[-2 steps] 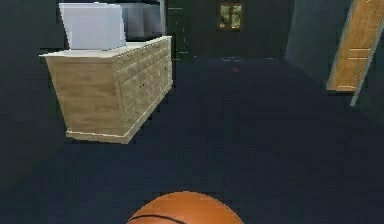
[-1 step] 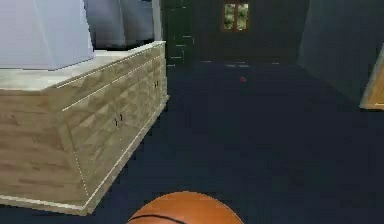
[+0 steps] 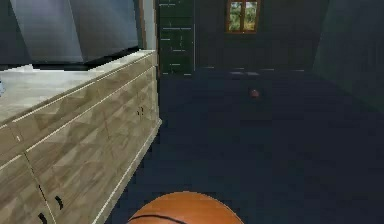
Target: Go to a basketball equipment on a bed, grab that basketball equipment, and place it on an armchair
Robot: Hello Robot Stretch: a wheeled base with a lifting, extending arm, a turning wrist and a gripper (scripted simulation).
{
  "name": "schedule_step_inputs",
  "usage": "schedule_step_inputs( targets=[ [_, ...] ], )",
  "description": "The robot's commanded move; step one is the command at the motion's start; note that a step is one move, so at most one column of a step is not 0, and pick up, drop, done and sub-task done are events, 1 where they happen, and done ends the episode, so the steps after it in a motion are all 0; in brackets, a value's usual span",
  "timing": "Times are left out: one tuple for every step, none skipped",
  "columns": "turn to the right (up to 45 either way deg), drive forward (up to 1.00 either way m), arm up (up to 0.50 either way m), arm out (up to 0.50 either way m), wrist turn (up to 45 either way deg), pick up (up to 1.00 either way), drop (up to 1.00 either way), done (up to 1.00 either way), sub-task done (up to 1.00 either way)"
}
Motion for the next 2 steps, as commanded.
schedule_step_inputs(
  targets=[
    [0.0, 1.0, 0.0, 0.0, 0.0, 0.0, 0.0, 0.0, 0.0],
    [3.0, 0.0, 0.0, 0.0, 0.0, 0.0, 0.0, 0.0, 0.0]
  ],
)
